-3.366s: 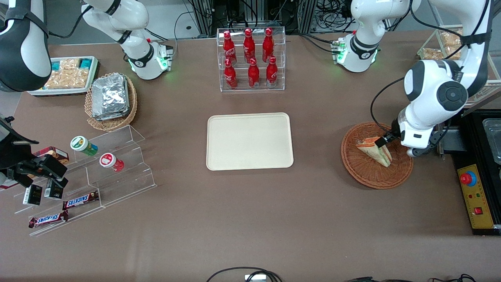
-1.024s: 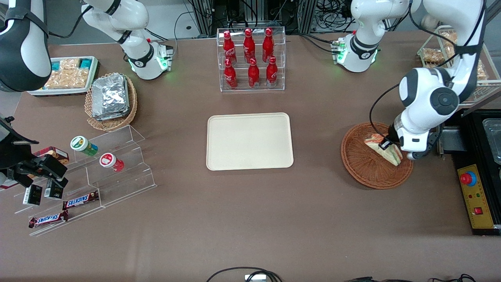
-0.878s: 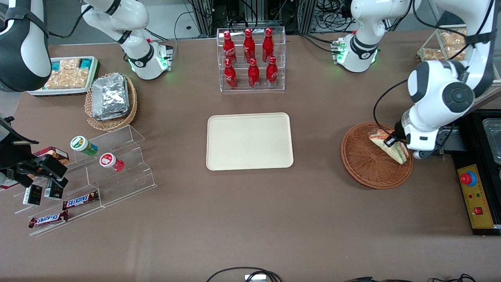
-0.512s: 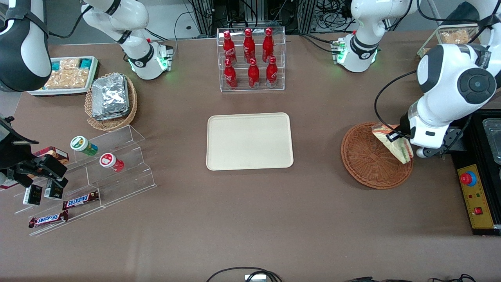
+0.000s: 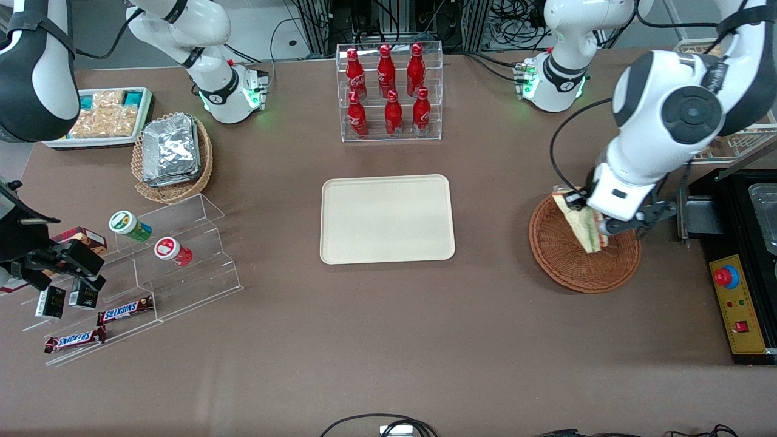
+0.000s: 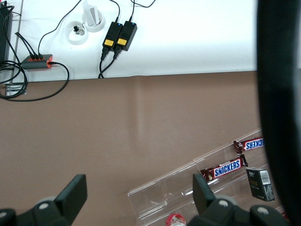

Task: Place sandwich from basket to tray
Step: 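Lift the sandwich with the left gripper and carry it over the cream tray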

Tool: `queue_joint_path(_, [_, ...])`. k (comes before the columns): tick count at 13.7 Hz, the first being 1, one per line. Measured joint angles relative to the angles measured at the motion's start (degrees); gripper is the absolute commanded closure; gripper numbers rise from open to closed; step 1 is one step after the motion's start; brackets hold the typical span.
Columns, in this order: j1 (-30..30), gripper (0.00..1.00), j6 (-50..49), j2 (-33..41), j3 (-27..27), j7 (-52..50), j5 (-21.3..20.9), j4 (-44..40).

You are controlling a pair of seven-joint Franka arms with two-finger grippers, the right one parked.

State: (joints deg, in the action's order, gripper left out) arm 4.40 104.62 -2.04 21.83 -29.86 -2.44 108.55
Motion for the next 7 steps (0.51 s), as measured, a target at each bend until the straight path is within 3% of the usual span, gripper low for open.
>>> queue_joint_path(7, [-0.3,0.89,0.1,-4.0,10.9,-0.5,-0.3,-2.2])
